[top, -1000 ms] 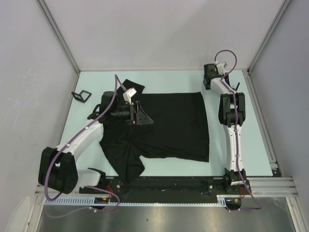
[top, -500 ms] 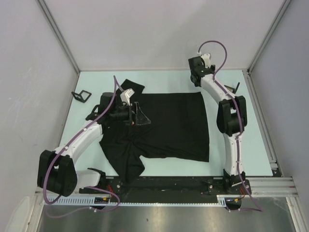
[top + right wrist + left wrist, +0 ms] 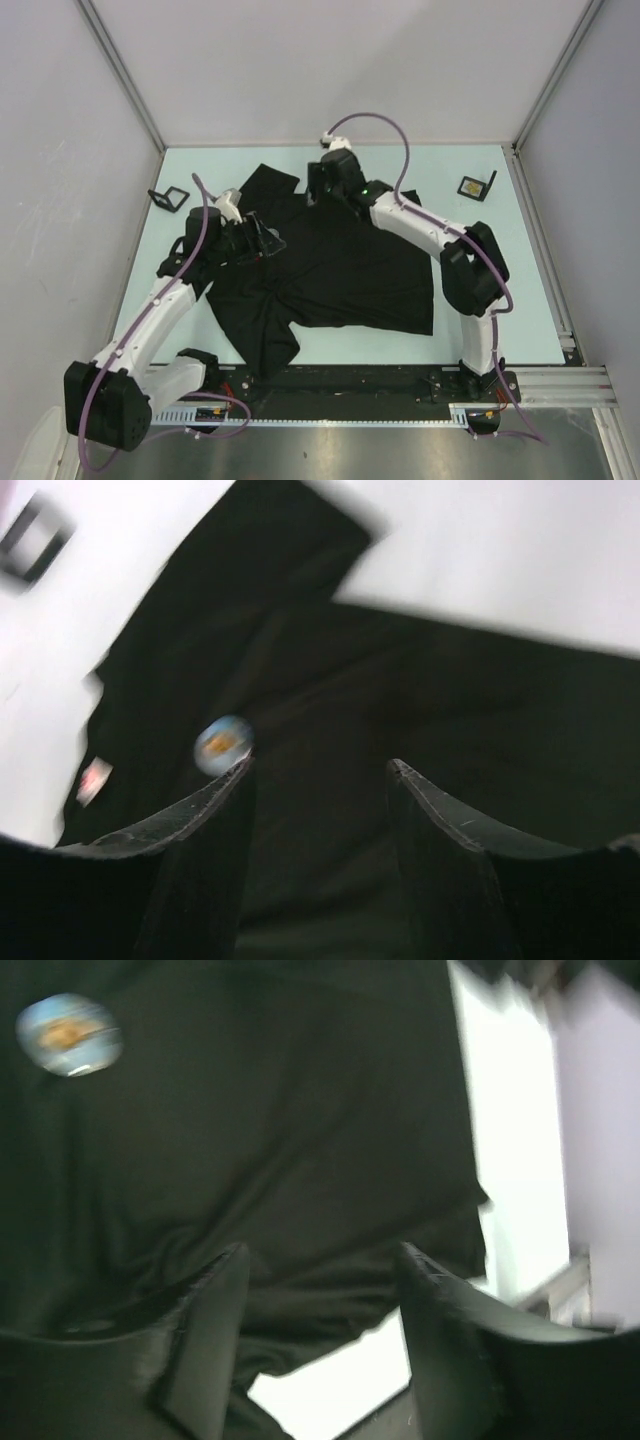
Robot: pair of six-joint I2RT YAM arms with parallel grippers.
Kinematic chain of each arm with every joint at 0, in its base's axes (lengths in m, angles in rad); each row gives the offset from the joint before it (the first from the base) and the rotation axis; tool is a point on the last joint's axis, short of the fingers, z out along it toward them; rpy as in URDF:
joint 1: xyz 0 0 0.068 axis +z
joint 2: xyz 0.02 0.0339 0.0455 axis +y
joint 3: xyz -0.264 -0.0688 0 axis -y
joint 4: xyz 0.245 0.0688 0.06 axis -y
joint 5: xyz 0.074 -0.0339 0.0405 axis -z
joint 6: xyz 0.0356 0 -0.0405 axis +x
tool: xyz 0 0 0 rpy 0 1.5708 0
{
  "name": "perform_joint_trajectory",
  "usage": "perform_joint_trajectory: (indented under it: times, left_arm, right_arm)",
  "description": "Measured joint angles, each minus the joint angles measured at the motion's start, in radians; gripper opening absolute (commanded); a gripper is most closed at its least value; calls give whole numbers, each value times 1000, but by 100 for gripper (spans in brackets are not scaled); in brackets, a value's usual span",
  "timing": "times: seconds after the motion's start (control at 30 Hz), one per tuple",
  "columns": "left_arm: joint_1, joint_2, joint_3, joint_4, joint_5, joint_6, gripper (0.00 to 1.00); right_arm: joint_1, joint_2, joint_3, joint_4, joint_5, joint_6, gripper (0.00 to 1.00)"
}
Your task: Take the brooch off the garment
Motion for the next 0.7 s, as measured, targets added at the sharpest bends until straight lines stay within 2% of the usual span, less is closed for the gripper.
perform_joint_trajectory:
  times: [0.03, 0.13, 0.27, 0.43, 0.7]
  left_arm:
    - [13, 13, -13, 10, -18, -18, 53]
    - [72, 109, -42, 46, -65, -76, 47]
    - [130, 254, -43, 109, -101, -123, 47]
    - [183, 405, -39, 253, -103, -187, 40]
    - [202, 663, 5, 458, -77, -255, 42]
  right_arm:
    - [16, 5, -23, 24, -34, 12, 55]
    - [61, 31, -88, 103, -155, 42, 50]
    - [83, 85, -113, 183, -259, 46, 45]
    - [100, 200, -38, 188, -279, -12, 41]
    - [145, 363, 87, 161, -242, -63, 34]
